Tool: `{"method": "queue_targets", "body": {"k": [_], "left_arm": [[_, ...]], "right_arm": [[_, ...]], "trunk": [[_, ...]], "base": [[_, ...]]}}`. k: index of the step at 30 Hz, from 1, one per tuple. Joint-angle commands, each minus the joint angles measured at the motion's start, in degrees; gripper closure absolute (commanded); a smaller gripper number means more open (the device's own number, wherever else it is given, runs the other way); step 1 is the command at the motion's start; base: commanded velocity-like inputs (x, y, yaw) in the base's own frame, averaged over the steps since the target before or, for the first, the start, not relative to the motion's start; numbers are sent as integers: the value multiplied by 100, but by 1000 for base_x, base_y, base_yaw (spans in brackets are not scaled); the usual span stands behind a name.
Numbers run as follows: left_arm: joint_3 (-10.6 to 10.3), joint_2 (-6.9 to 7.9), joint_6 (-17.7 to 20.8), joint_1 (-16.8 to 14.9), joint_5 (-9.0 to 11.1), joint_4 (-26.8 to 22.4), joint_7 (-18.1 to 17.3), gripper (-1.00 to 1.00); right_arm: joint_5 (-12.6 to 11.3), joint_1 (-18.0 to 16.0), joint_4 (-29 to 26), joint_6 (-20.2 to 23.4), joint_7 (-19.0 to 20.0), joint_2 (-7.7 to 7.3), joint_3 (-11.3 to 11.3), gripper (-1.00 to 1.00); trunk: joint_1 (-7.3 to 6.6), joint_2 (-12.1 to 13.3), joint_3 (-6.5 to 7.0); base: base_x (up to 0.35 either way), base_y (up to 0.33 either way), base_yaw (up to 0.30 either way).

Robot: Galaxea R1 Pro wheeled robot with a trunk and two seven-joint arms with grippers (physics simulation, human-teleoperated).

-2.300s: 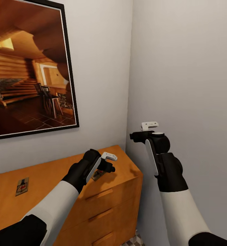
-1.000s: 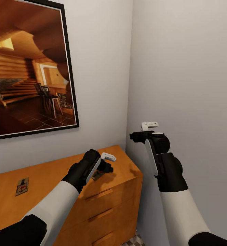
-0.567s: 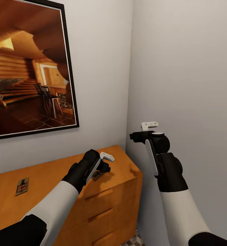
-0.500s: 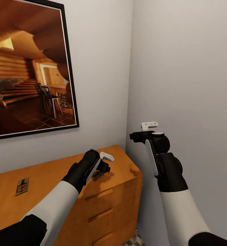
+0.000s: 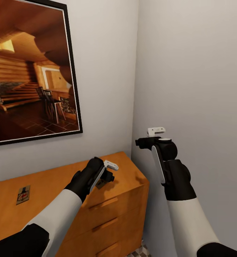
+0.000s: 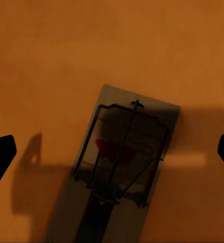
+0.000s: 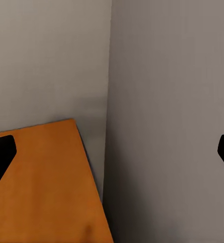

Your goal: Take the four mousetraps from the cabinet in the bathroom and place them on the bathroom floor. Make sure all four end up on the same floor surface, and ensure that at least two of them are either under or directly next to the same bathroom sink.

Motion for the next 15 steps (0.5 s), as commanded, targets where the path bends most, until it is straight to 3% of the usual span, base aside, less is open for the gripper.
{"method": "queue_targets", "body": {"k": [1, 15], "left_arm": [[-3, 0, 20, -4, -56, 19, -55, -100], [3, 0, 20, -4, -58, 113, -55, -100]], "right_arm": [[41, -5, -4, 30, 9, 1, 5, -100], [43, -5, -4, 30, 11, 1, 10, -100]], "trunk": [[0, -4, -7], [0, -4, -7]], "base": [[0, 0, 0], [0, 0, 0]]}}
